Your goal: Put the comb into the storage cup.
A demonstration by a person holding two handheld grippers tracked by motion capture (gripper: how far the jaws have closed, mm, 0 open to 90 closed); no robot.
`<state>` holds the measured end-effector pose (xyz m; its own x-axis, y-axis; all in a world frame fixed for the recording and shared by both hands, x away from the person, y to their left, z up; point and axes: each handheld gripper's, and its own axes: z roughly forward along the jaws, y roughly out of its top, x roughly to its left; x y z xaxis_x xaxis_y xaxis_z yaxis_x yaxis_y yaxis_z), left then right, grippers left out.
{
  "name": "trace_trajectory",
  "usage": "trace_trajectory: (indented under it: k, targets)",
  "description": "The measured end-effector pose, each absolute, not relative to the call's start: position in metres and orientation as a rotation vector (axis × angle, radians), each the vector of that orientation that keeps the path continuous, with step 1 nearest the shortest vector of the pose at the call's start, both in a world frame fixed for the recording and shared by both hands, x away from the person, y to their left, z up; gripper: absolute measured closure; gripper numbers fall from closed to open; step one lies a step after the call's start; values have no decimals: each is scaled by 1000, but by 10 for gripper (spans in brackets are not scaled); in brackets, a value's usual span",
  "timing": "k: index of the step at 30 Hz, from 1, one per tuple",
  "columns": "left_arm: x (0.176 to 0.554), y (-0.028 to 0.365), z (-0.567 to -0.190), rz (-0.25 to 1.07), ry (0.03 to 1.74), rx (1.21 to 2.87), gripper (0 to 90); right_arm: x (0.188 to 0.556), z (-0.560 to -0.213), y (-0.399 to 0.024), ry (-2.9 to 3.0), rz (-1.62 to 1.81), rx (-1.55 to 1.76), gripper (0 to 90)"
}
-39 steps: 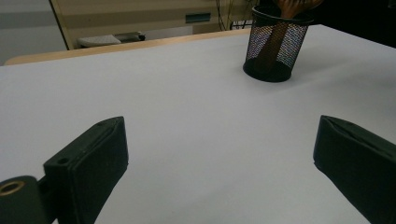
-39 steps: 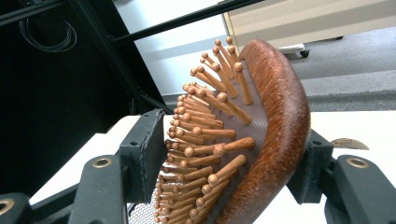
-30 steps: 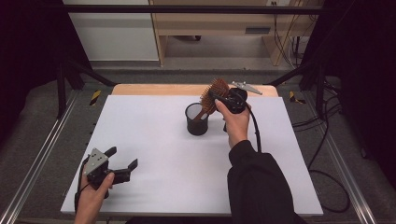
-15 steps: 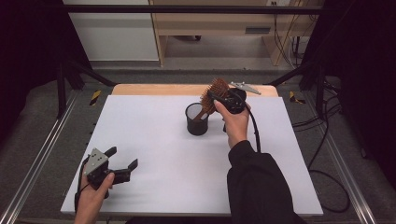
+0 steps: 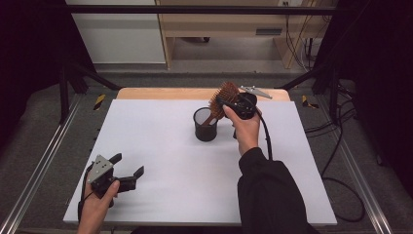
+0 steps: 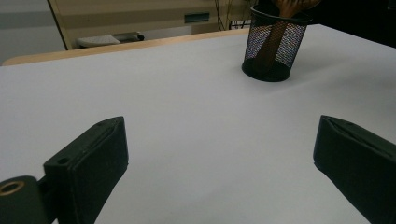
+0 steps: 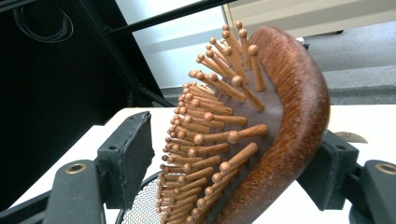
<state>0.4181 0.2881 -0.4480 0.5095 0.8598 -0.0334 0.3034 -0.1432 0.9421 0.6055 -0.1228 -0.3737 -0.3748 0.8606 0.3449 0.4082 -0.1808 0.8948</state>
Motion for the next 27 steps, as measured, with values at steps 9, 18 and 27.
trace_trajectory:
  k: [9,18,27]
  targets:
    - [418,288,-448,660,994,1699,36,604,-373,-123,1722,1553,1449,156]
    - [418,287,-448,662,991,1703,35,597,-370,-123,1738,1508,1414,112]
    - [417,288,-447,686,997,1693,35,583,-364,-128,1737,1451,1356,92]
